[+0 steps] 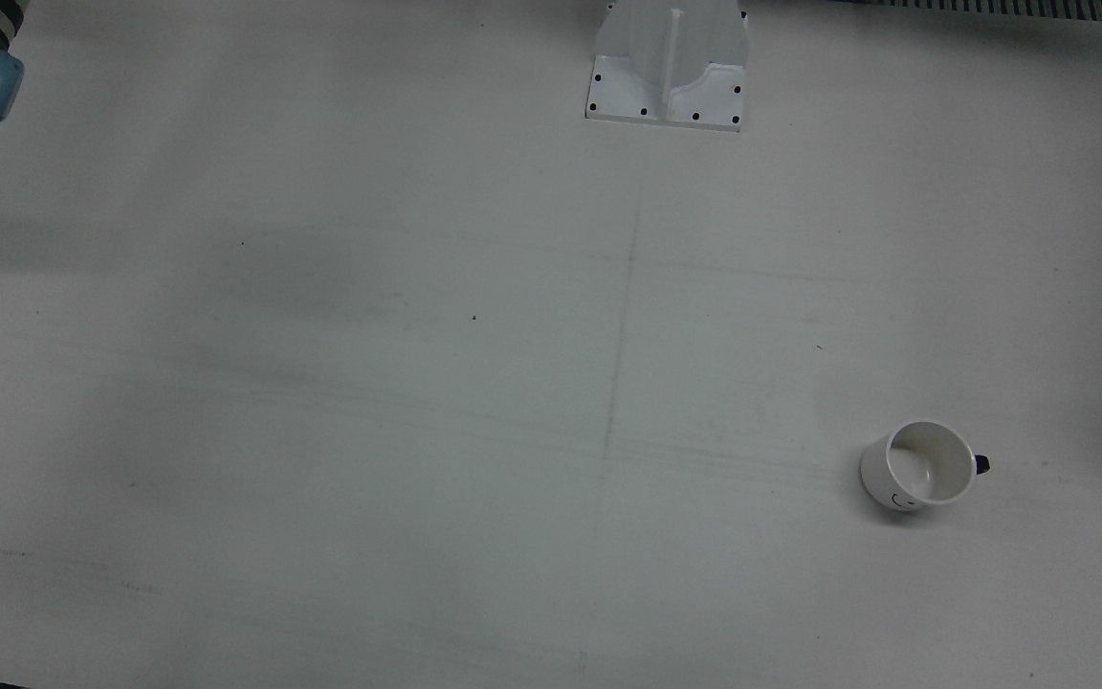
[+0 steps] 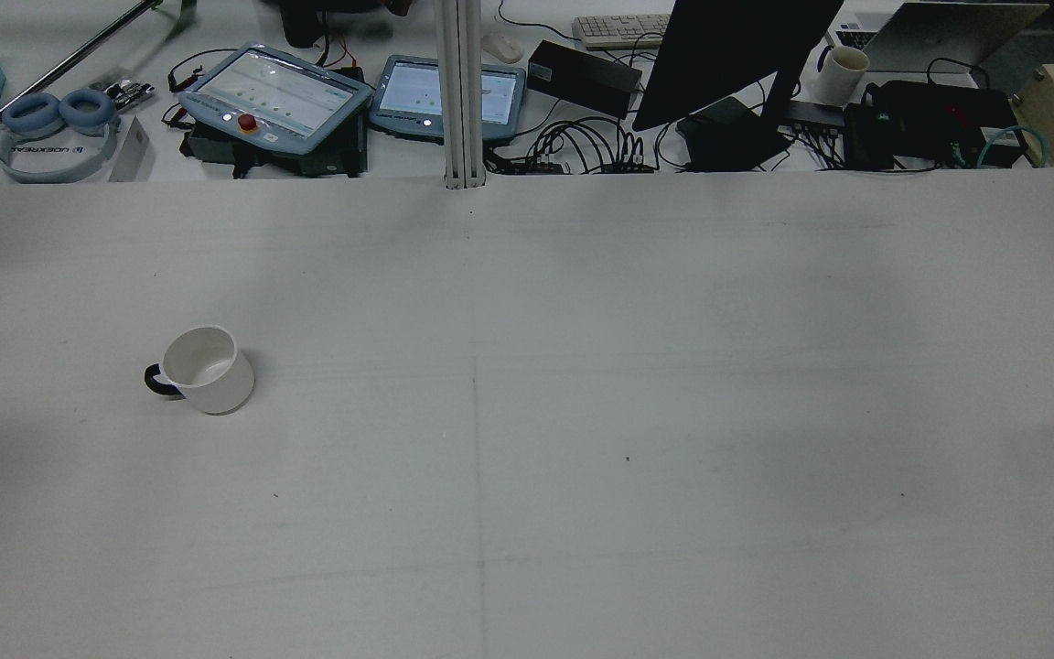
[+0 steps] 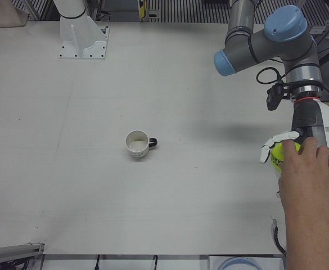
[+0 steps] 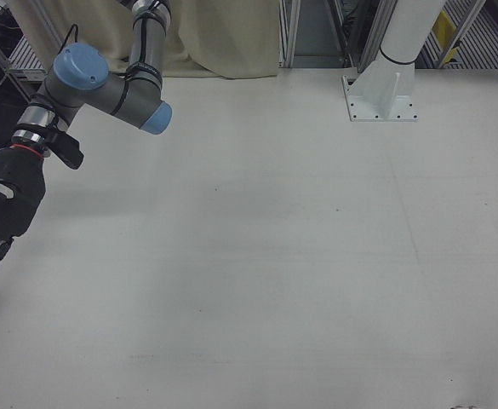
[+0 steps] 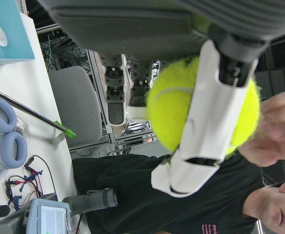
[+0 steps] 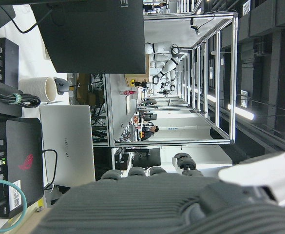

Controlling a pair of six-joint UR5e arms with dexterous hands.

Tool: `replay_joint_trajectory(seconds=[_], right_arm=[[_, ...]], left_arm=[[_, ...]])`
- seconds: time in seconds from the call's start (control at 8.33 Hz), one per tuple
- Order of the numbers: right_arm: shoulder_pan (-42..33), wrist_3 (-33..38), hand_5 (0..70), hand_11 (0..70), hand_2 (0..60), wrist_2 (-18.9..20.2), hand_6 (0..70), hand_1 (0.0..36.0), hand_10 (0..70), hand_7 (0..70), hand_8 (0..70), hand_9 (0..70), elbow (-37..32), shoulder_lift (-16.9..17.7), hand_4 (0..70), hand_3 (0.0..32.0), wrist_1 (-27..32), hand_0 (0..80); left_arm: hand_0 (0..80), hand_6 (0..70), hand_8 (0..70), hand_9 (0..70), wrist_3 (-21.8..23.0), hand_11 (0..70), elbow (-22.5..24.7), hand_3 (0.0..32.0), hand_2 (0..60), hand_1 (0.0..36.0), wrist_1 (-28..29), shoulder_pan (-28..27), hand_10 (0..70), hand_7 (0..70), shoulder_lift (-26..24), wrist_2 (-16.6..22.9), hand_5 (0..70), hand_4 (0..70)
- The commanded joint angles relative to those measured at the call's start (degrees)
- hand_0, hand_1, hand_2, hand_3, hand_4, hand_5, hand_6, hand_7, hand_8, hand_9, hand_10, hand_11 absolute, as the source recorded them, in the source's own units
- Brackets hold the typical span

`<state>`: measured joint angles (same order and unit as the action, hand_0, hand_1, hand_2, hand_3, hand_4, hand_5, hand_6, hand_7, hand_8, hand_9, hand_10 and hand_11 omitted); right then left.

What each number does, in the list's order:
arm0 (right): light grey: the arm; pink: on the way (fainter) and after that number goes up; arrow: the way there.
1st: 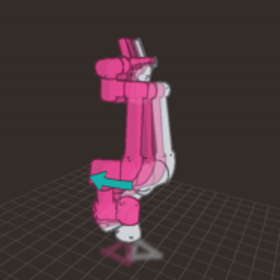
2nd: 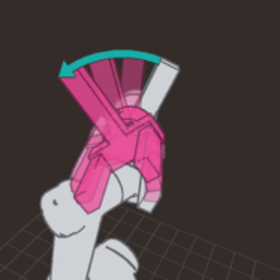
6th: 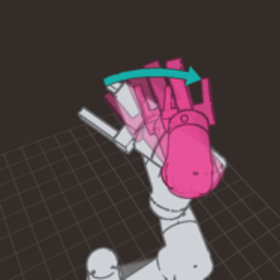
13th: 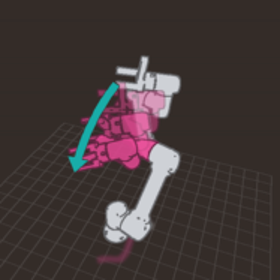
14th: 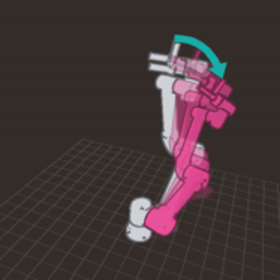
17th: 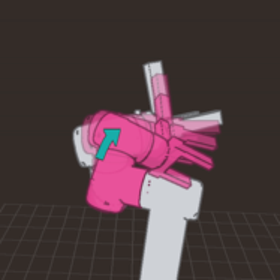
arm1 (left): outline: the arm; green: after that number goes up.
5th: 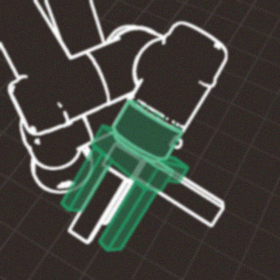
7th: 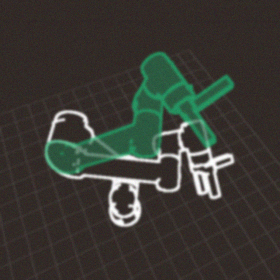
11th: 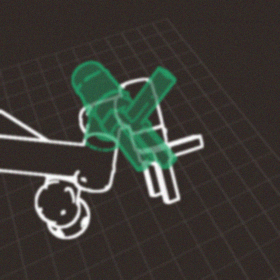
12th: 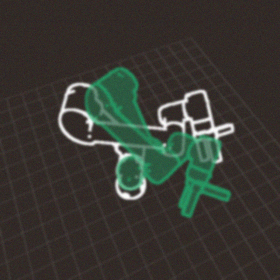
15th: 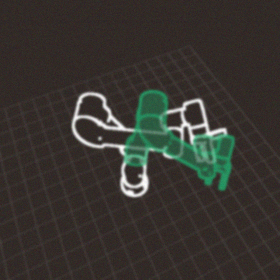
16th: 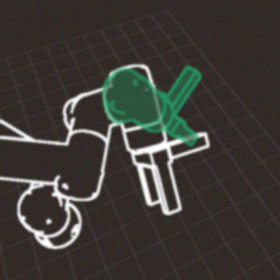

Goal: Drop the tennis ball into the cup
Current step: 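Carry the yellow tennis ball in the left hand over the white mug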

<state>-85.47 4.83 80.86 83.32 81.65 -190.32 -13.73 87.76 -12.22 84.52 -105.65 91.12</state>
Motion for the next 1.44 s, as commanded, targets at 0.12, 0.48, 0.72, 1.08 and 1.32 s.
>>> replay_joint_trajectory(seconds=[0.12, 0.48, 0.72, 1.08, 1.32], right_arm=[[0.0, 0.0, 0.0, 0.0, 0.0, 0.0, 0.0, 0.0, 0.0, 0.0, 0.0, 0.0, 0.0, 0.0, 0.0, 0.0, 0.0, 0.0], [0.0, 0.0, 0.0, 0.0, 0.0, 0.0, 0.0, 0.0, 0.0, 0.0, 0.0, 0.0, 0.0, 0.0, 0.0, 0.0, 0.0, 0.0], [0.0, 0.0, 0.0, 0.0, 0.0, 0.0, 0.0, 0.0, 0.0, 0.0, 0.0, 0.0, 0.0, 0.0, 0.0, 0.0, 0.0, 0.0], [0.0, 0.0, 0.0, 0.0, 0.0, 0.0, 0.0, 0.0, 0.0, 0.0, 0.0, 0.0, -0.1, 0.0, 0.0, 0.0, 0.0, 0.0], [0.0, 0.0, 0.0, 0.0, 0.0, 0.0, 0.0, 0.0, 0.0, 0.0, 0.0, 0.0, -0.1, 0.0, 0.0, 0.0, 0.0, 0.0]], left_arm=[[73.8, 70.0, 50.2, 68.4, -0.1, 30.4, 6.4, 0.0, 30.2, 30.8, -0.3, -1.1, 19.5, 70.0, 0.6, 0.0, 21.3, 37.8], [62.6, 70.0, 49.8, 68.6, -0.2, 29.2, 16.7, 0.0, 34.1, 27.2, -1.7, -9.7, 18.9, 70.0, 4.8, 0.0, 21.6, 39.7], [59.0, 64.4, 47.9, 67.7, -0.1, 28.0, 21.2, 0.0, 34.9, 26.2, -4.2, -19.5, 18.3, 70.0, 4.6, -0.3, 17.7, 39.0], [50.7, 67.2, 47.4, 66.6, -1.0, 25.8, 21.1, 0.0, 44.8, 21.2, -4.7, -28.9, 17.1, 70.0, 4.5, -2.0, 16.5, 36.4], [48.0, 62.1, 46.3, 66.2, -1.6, 24.9, 20.1, 0.0, 45.5, 18.5, -3.4, -32.7, 16.7, 70.0, 4.8, -4.7, 14.9, 34.5]])
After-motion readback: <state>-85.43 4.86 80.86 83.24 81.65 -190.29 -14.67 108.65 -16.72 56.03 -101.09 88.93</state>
